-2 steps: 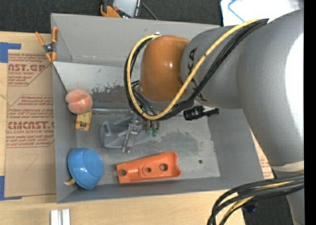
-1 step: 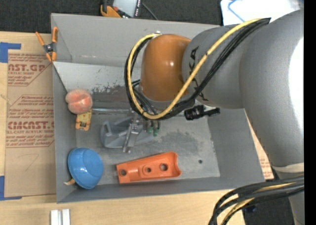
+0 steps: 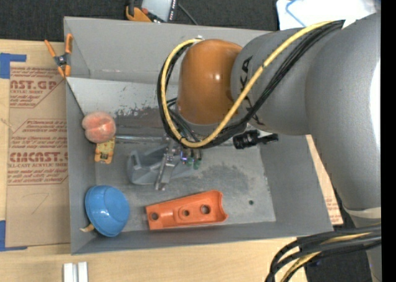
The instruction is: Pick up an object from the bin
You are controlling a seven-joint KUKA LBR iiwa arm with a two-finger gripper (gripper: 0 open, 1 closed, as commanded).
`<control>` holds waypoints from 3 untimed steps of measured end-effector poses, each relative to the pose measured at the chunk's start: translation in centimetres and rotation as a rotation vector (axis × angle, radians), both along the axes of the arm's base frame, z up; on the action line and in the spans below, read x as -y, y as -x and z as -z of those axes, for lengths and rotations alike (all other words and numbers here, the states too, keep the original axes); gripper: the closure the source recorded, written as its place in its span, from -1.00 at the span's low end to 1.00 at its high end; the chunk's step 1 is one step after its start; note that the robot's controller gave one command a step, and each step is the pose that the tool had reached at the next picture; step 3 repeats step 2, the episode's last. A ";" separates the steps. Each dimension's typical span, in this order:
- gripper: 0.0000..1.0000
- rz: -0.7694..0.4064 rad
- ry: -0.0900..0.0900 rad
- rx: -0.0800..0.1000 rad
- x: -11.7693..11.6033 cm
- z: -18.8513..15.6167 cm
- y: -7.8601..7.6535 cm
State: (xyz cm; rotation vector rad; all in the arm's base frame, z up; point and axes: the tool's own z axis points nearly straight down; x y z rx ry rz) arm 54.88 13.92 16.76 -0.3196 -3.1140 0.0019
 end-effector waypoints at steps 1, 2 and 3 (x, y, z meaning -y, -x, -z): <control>1.00 0.000 0.000 0.002 0.0 -1.1 0.0; 1.00 0.000 0.000 0.001 0.0 -1.6 0.0; 1.00 0.000 0.000 0.001 0.0 -1.6 0.0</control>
Offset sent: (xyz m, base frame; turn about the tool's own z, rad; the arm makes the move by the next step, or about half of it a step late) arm 0.0004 -0.0001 0.0137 -0.0004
